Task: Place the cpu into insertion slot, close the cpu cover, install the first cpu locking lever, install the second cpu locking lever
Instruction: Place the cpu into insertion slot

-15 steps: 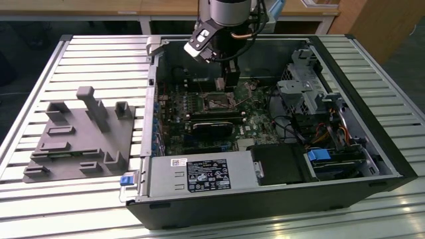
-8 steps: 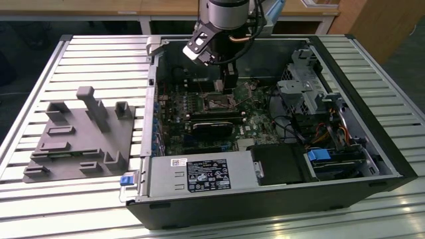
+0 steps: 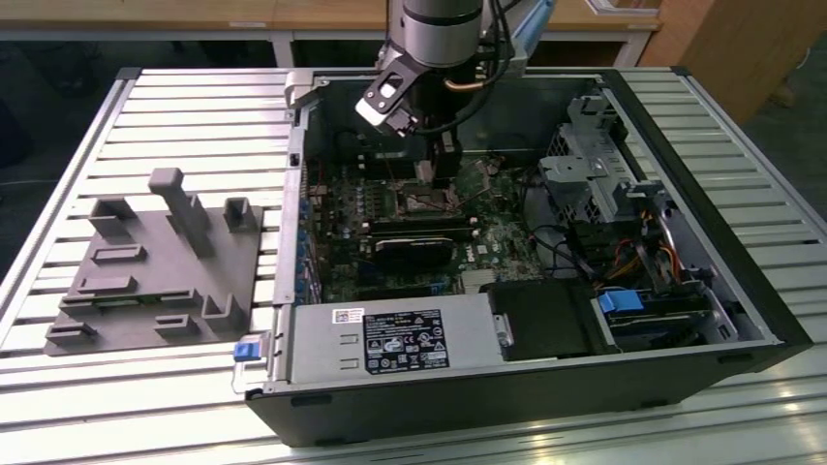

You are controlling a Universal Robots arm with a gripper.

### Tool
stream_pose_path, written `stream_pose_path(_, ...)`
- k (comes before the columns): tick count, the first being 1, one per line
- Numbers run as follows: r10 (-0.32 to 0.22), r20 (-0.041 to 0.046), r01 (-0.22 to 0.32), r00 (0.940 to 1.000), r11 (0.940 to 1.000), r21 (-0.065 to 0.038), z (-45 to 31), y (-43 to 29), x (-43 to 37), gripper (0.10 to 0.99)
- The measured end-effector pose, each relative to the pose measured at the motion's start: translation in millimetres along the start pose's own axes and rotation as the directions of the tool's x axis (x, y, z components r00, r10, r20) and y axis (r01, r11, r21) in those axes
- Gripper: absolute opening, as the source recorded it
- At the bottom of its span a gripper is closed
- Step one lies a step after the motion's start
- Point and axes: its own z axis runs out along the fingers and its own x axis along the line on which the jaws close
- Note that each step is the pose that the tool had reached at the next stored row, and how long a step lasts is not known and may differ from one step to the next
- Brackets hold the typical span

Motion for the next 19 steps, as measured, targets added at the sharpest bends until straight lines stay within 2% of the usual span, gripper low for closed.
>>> stream_pose_path(19, 0.000, -0.0001, 0.000, 1.0000, 1.0000, 0.000, 20.5, -7.0, 0.7, 0.537)
